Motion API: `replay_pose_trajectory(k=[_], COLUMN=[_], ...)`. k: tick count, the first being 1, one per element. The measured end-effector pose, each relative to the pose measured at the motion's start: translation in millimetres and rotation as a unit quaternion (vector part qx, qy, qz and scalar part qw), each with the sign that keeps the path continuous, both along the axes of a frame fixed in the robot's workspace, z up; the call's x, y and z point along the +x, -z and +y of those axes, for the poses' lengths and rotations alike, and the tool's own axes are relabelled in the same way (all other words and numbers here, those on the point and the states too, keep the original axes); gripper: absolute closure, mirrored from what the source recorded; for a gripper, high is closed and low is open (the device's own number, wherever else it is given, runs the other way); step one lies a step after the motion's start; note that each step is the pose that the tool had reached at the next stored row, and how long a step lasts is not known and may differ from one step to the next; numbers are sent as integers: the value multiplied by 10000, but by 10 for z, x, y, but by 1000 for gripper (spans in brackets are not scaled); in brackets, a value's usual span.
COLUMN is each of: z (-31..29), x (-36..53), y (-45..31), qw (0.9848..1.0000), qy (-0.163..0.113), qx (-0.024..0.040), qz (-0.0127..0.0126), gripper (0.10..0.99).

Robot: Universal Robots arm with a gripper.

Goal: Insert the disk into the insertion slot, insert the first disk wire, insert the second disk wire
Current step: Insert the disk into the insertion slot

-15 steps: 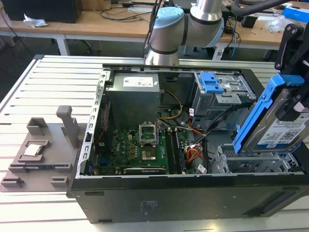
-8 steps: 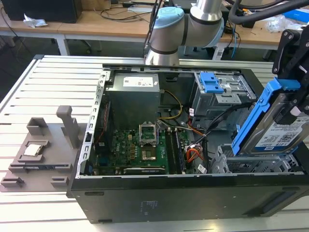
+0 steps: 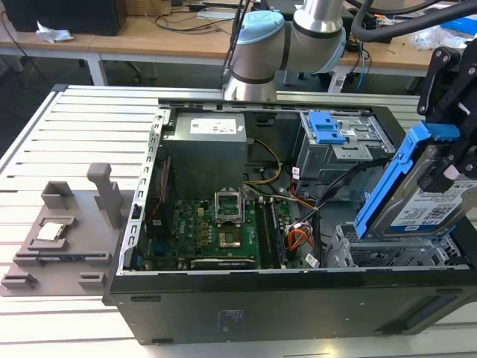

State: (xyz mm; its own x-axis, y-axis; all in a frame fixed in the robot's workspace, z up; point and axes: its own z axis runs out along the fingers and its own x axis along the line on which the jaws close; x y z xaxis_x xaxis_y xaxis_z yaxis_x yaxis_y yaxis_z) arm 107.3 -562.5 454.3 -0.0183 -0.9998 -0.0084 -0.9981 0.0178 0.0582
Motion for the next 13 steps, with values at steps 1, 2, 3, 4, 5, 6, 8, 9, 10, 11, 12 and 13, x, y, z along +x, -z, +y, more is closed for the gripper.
replay_pose_trajectory(k=[1, 2, 3, 4, 5, 6, 8, 9, 10, 11, 12, 13], z=[1, 2, 4, 10, 20, 31, 54, 60, 64, 67, 68, 70], x=[14, 22, 26, 34, 42, 51, 85, 102, 110, 114, 117, 121], y=[5, 10, 13, 19, 23, 28, 52, 74, 95, 109, 120, 132], qw=[9999, 9998, 9998, 9998, 9998, 9998, 9998, 9998, 9998, 9997, 9997, 9997], qy=[0, -1, -1, -1, -1, -1, -1, -2, -2, -6, -9, -13], qx=[0, 0, 0, 3, 4, 4, 5, 4, 4, 3, 3, 3], qz=[138, 184, 190, 194, 196, 198, 208, 217, 222, 225, 227, 230], gripper=[725, 725, 725, 725, 725, 725, 725, 725, 725, 725, 725, 725])
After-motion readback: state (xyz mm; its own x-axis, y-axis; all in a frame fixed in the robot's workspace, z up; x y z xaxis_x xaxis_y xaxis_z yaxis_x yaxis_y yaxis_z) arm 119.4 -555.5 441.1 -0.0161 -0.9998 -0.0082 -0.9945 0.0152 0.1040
